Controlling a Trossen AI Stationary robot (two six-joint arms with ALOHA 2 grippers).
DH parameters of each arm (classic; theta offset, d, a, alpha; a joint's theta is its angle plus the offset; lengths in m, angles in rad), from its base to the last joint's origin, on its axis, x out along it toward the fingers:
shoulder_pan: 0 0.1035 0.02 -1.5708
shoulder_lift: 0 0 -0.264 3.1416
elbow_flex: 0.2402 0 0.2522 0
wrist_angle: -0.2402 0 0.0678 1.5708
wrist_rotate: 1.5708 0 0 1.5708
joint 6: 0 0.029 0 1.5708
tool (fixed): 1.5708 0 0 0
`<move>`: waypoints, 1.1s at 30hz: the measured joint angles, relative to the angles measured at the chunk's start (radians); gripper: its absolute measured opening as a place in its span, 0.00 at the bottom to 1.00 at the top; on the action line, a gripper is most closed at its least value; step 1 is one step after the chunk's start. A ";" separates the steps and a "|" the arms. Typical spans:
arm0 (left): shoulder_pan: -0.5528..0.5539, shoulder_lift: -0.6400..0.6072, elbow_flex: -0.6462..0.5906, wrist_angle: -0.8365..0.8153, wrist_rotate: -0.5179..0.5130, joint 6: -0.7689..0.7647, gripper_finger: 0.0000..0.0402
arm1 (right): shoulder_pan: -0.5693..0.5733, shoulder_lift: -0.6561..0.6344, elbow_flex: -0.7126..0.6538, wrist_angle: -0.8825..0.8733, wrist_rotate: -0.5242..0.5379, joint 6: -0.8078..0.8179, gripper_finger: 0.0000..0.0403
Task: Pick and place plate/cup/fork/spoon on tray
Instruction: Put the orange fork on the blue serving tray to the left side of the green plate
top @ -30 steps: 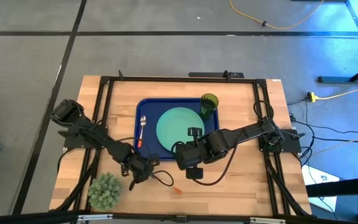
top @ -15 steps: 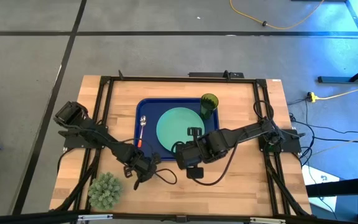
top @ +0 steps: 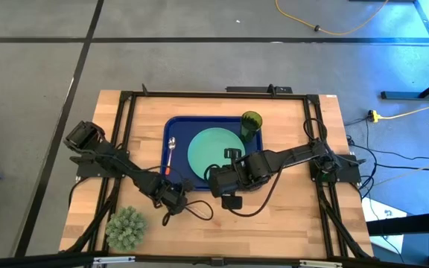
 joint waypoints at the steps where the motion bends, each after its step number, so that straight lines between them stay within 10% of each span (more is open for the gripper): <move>1: 0.000 -0.004 0.000 0.000 -0.002 0.000 0.08 | -0.001 0.000 0.000 0.000 0.000 0.000 0.12; 10: -0.028 -0.108 0.062 -0.047 -0.015 -0.069 0.08 | -0.001 0.000 0.000 0.000 -0.016 0.000 0.12; 24: -0.090 -0.409 0.220 -0.208 -0.017 -0.824 0.08 | 0.012 0.000 0.000 0.033 -0.055 -0.093 0.12; 33: -0.136 -0.478 0.220 -0.442 -0.042 -1.053 0.08 | 0.013 0.000 0.000 0.145 -0.165 0.021 0.12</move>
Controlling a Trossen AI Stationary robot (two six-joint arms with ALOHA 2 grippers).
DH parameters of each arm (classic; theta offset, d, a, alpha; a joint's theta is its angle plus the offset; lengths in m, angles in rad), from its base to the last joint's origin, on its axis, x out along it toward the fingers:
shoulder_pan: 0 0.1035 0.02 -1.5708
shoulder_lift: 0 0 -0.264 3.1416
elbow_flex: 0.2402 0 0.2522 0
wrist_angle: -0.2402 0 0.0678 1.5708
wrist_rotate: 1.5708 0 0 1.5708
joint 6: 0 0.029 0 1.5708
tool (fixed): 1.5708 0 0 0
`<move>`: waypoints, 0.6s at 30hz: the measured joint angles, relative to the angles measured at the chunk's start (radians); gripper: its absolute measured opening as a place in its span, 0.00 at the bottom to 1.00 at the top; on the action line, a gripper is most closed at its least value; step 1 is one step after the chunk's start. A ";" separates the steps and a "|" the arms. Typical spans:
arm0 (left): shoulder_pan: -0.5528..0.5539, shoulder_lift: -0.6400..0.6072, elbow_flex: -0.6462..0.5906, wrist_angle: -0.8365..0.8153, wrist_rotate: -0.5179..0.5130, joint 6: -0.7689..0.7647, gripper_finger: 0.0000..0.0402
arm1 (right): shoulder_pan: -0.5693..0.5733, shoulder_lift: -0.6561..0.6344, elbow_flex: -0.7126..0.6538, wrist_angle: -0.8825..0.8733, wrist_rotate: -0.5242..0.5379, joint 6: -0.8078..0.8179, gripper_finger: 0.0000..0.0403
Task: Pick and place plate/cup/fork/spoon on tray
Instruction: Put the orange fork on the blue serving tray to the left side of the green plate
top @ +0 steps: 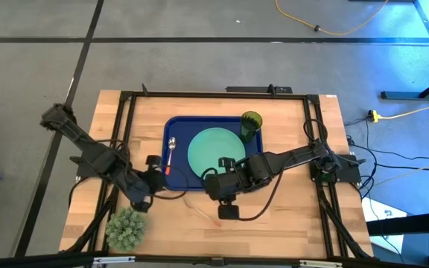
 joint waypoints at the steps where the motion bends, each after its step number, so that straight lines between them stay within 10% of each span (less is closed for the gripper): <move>1: -0.003 -0.010 0.000 -0.020 -0.009 -0.002 0.08 | 0.000 0.002 0.000 0.009 -0.002 0.021 0.12; 18: -0.038 -0.214 -0.001 -0.178 -0.011 -0.023 0.08 | 0.014 0.207 0.000 0.306 -0.101 0.184 0.12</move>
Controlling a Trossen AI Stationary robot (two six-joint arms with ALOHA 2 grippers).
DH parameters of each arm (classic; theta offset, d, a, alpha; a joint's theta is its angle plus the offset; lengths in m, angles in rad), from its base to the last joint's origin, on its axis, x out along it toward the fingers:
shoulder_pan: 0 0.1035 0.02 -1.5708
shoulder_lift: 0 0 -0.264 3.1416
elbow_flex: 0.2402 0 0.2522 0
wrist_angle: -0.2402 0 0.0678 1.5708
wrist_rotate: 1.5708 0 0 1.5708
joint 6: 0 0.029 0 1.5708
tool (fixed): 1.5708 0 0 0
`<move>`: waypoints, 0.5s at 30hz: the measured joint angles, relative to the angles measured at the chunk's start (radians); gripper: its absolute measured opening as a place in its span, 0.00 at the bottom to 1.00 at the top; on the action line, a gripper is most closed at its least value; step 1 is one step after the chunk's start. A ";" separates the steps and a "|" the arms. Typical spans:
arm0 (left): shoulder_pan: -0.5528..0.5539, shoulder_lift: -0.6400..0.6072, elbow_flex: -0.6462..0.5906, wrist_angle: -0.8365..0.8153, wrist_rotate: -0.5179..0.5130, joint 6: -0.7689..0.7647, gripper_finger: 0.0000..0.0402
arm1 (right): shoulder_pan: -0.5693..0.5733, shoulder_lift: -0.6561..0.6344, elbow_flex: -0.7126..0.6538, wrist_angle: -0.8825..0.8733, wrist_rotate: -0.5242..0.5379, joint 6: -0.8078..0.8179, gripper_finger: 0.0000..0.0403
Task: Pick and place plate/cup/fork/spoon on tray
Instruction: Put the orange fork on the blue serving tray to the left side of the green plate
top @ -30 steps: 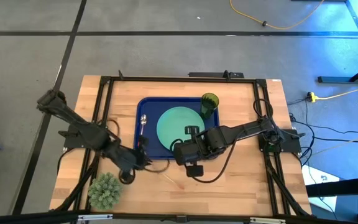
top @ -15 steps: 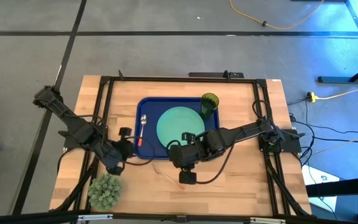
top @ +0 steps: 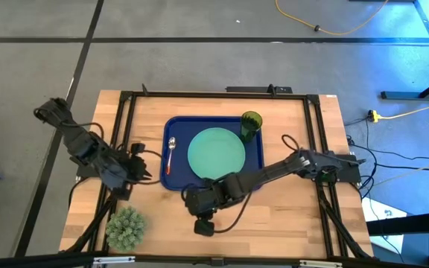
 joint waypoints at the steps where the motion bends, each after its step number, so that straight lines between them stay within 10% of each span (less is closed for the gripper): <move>1: -0.002 -0.012 0.000 0.000 0.000 0.000 0.08 | 0.003 0.011 0.000 0.000 0.000 0.007 0.12; 15: -0.003 -0.071 0.000 0.005 -0.007 0.001 0.08 | 0.010 0.137 0.000 0.006 -0.031 0.144 0.12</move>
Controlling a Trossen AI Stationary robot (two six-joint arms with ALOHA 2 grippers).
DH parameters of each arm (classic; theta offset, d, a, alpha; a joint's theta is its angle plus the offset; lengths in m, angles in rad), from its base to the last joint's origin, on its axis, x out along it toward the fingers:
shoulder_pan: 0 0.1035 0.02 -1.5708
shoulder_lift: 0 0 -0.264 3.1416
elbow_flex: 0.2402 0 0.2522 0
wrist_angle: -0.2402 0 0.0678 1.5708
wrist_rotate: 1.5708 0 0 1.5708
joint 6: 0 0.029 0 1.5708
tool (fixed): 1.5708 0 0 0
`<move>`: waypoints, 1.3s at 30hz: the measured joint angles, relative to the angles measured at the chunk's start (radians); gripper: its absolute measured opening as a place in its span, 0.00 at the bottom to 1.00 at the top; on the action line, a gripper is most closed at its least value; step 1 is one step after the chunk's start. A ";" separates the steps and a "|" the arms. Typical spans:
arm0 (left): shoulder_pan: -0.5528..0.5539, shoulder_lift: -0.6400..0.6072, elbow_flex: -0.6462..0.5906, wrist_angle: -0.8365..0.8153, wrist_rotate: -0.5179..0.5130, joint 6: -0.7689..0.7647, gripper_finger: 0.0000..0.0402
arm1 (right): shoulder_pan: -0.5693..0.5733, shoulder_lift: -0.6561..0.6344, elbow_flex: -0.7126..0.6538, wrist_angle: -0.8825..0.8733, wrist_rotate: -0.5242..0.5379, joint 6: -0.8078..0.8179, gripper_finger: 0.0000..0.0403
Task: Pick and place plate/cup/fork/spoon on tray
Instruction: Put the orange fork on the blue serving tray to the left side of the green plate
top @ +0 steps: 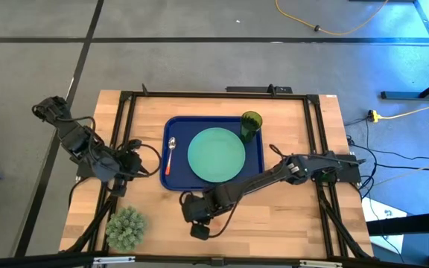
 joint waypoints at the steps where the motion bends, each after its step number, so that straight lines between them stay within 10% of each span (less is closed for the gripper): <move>1: 0.000 0.000 0.000 0.000 0.000 0.000 0.08 | 0.000 0.011 0.000 0.000 0.000 -0.001 0.12; 39: 0.000 0.002 0.000 0.015 0.000 0.000 0.08 | -0.027 0.074 -0.079 0.081 0.059 0.018 0.12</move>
